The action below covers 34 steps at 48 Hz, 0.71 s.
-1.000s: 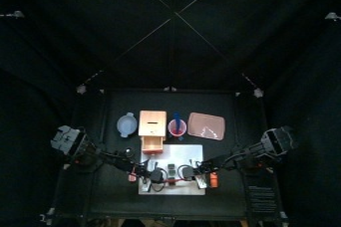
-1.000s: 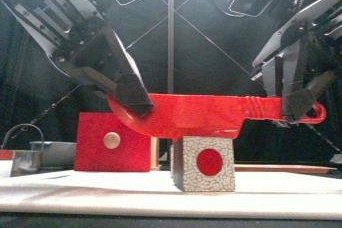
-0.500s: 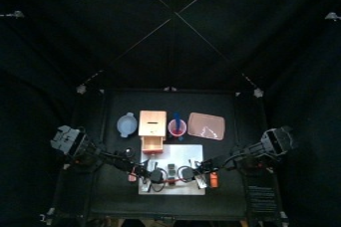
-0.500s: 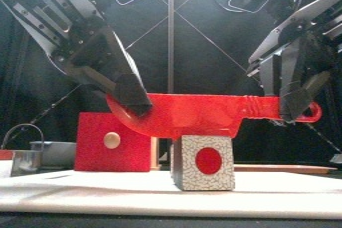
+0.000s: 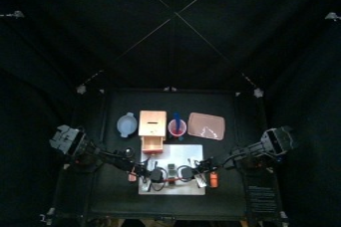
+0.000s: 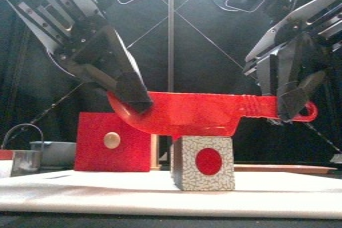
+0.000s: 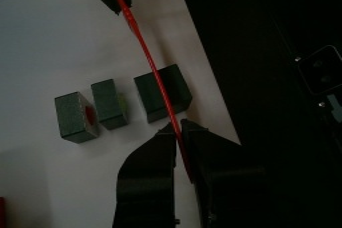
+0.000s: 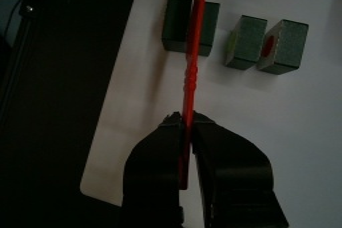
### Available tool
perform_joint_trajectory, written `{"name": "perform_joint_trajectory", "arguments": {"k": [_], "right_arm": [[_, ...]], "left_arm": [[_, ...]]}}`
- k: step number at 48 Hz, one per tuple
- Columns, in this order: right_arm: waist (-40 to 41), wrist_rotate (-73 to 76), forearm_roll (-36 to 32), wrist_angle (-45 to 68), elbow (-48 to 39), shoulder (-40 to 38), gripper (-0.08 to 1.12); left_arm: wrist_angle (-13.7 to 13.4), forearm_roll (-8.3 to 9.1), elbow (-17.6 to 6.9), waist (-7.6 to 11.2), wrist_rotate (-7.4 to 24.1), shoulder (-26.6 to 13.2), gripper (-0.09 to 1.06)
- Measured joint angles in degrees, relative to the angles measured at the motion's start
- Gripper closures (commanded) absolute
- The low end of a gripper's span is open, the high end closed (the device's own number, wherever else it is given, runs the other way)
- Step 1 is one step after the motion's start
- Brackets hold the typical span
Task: Place sushi on board then cut the sushi with the knife then place the pieces on the plate
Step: Cut the sushi into 4 pieces
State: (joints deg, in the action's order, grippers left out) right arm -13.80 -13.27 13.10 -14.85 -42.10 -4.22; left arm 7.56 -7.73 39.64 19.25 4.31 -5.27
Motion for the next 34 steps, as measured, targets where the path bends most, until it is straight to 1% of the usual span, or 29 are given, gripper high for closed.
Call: {"name": "perform_joint_trajectory", "arguments": {"k": [34], "right_arm": [[-0.18, 0.09, 0.53, 0.35, 0.00, 1.14, 0.74]], "left_arm": [[0.00, -0.09, 0.00, 0.00, 0.00, -0.88, 0.53]]}}
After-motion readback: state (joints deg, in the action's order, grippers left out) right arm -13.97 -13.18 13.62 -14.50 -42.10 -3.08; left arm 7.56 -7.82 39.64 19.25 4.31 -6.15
